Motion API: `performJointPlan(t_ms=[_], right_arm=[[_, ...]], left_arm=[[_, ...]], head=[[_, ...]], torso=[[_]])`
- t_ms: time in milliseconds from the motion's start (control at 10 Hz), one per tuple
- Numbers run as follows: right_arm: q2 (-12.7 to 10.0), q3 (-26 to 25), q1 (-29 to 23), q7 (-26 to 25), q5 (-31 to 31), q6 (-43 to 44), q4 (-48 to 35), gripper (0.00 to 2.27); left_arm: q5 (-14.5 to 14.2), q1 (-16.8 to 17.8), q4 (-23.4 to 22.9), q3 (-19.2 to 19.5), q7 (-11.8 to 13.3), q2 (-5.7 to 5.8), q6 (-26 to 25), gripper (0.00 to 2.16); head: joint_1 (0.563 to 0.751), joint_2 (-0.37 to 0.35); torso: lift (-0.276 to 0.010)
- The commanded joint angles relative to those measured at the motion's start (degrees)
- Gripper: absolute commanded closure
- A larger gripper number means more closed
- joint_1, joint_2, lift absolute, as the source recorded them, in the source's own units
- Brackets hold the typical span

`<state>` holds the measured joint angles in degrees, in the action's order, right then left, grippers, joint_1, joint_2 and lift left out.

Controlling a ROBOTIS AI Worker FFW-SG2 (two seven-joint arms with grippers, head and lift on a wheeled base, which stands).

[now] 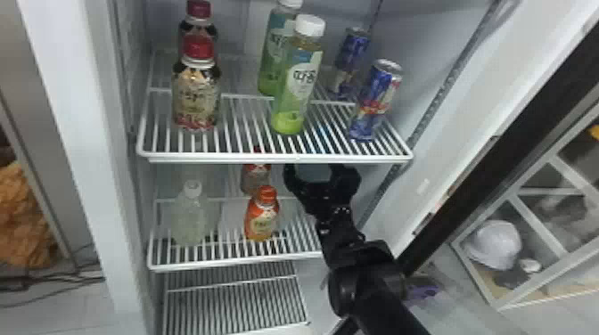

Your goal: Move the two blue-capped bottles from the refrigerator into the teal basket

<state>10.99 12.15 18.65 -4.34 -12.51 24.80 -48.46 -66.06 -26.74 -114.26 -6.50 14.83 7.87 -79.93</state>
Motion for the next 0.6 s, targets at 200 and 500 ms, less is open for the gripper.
performJointPlan(t_ms=[200,500], right_arm=[[0.00,-0.90,1.18,-0.14,0.83,-3.00,0.16,0.11],[0.00,-1.26,1.33,-0.14,0.74,-4.26,-0.26,0.33]], left_arm=[[-0.21,0.02,0.00,0.00,0.03,-0.05,0.20,1.18],[-0.39,-0.12,0.14,-0.09,0.03,-0.05,0.20,1.18]], head=[[0.695,-0.350],[0.695,-0.350]], torso=[[-0.136],[-0.136]])
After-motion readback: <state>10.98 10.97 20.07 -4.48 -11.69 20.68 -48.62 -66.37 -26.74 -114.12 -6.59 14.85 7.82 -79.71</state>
